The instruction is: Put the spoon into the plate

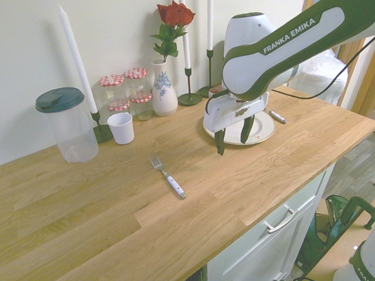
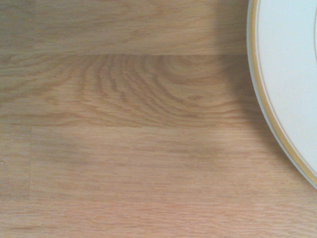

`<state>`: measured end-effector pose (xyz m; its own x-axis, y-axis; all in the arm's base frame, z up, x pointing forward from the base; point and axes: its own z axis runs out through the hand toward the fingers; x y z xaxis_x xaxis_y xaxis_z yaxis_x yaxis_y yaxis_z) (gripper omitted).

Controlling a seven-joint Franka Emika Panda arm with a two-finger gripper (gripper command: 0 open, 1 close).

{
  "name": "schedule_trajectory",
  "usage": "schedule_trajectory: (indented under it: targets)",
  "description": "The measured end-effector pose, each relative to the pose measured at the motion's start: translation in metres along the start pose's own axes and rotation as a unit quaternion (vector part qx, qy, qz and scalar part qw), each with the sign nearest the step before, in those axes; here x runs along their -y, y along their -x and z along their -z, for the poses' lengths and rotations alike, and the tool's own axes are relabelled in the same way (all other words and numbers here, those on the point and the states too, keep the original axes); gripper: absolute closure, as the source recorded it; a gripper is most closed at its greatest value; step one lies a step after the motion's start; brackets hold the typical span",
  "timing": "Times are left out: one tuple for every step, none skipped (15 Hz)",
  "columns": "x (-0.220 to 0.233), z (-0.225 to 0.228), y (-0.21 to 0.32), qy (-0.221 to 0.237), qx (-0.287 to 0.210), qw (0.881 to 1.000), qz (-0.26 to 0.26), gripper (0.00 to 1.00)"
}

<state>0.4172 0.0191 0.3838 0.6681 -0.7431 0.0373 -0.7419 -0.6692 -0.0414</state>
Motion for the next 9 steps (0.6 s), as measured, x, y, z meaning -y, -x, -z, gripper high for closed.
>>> schedule_trajectory:
  targets:
    - [0.0,-0.001,0.0,0.002,0.0,1.0,0.002,0.0]
    - [0.0,-0.004,-0.001,0.005,0.001,1.0,0.01,0.0]
    - [0.0,-0.001,-0.006,0.005,0.0,1.0,0.016,0.0]
    - [-0.002,0.009,-0.019,0.0,-0.001,1.0,0.016,0.0]
    - [-0.008,0.026,-0.039,-0.005,-0.002,1.0,0.011,0.0]
    - [-0.018,0.042,-0.062,-0.01,-0.004,1.0,0.004,0.0]
    - [-0.032,0.053,-0.085,-0.011,-0.007,1.0,-0.004,0.0]
    - [-0.044,0.058,-0.106,-0.008,-0.005,1.0,-0.005,0.0]
    - [-0.055,0.06,-0.126,0.0,0.002,1.0,0.006,0.0]
